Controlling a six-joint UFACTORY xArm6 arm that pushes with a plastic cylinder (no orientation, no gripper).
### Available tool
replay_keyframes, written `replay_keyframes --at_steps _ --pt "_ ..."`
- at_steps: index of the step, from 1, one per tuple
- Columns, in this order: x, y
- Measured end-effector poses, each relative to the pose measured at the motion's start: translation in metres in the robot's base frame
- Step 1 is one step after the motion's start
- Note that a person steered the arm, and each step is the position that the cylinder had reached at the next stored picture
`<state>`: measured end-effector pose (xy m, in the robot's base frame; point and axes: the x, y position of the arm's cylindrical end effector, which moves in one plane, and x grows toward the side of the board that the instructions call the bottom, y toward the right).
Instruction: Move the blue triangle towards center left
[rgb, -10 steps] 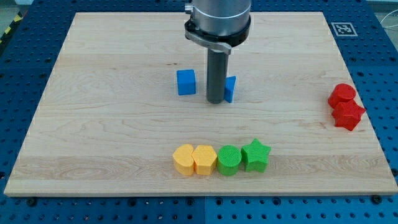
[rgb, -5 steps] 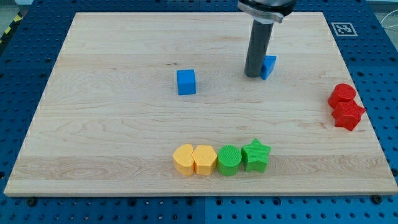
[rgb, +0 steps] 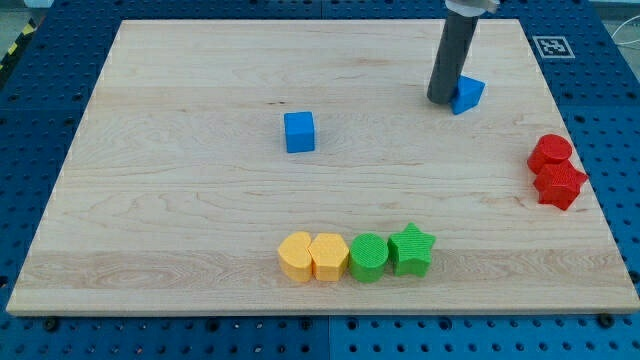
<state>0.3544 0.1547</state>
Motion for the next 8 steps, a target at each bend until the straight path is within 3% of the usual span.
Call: replay_keyframes --at_steps 4,8 --pt "-0.029 0.032" --pt "-0.025 0.082"
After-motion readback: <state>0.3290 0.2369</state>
